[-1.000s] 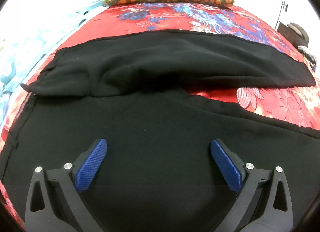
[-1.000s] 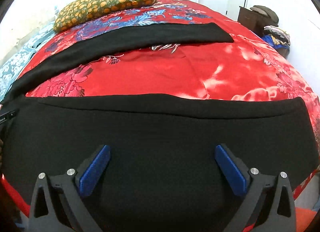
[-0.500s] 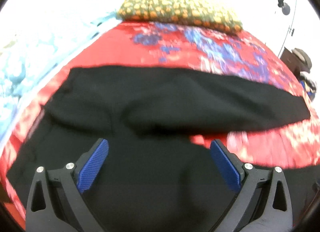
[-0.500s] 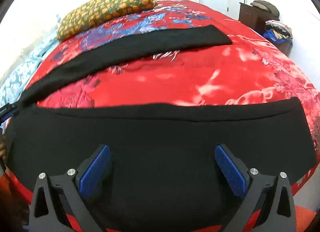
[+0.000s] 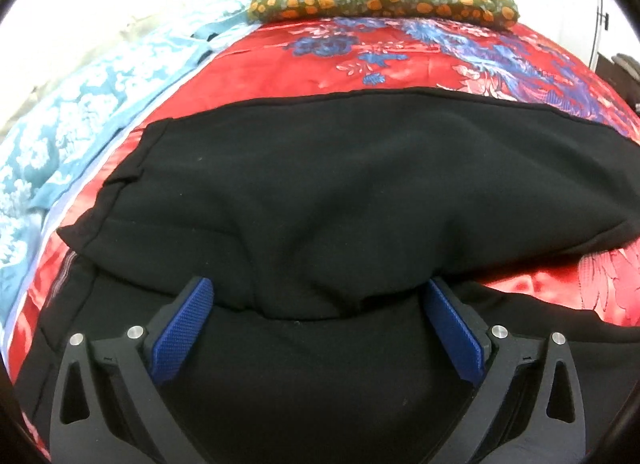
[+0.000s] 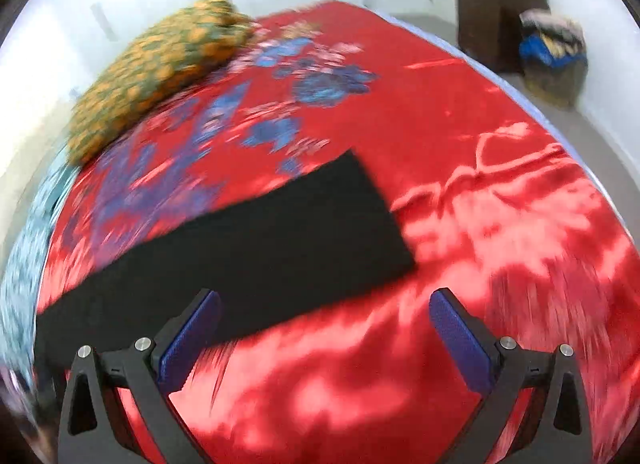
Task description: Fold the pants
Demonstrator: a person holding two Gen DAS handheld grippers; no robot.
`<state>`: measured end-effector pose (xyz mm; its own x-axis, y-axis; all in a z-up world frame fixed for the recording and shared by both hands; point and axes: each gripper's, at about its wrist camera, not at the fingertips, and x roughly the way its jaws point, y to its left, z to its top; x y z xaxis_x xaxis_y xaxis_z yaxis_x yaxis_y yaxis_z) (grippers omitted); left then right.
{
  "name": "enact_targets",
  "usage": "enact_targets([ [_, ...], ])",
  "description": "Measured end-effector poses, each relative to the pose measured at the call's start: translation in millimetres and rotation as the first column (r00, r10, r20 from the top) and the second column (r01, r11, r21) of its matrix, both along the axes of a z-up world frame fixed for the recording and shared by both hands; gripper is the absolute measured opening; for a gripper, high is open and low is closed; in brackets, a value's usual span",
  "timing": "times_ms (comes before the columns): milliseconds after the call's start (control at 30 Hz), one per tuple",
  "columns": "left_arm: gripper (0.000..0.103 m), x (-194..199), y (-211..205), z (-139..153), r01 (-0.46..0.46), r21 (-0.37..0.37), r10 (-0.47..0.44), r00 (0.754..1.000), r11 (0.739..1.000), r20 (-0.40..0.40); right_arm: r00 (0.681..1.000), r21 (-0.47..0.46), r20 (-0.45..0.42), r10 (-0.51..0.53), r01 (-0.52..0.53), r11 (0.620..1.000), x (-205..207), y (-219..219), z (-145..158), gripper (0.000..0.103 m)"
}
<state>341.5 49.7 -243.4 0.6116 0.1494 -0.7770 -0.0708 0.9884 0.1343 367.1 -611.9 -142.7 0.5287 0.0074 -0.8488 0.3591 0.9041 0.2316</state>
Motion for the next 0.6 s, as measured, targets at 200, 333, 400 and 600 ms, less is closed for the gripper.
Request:
enact_targets([
  [200, 0.102, 7.5, -5.8, -1.1, -0.006, 0.024, 0.005, 1.0, 1.0, 0.016, 1.0, -0.051, -0.017, -0.002, 0.002, 0.999, 86.0, -26.5, -24.4, 0.103],
  [333, 0.102, 8.3, -6.4, -1.5, -0.007, 0.033, 0.006, 1.0, 0.999, 0.022, 0.994, -0.07, -0.09, 0.059, -0.065, 0.995, 112.0, -28.2, -53.2, 0.084],
  [400, 0.102, 8.1, -6.4, -1.9, -0.007, 0.032, 0.006, 1.0, 0.999, 0.024, 0.985, -0.098, -0.131, 0.111, -0.124, 0.987, 115.0, -21.3, -56.5, 0.056],
  [600, 0.102, 8.2, -6.9, -2.2, -0.007, 0.033, 0.006, 1.0, 0.999, 0.024, 0.968, -0.118, -0.019, 0.251, -0.251, 0.961, 69.8, 9.0, -0.3, 0.005],
])
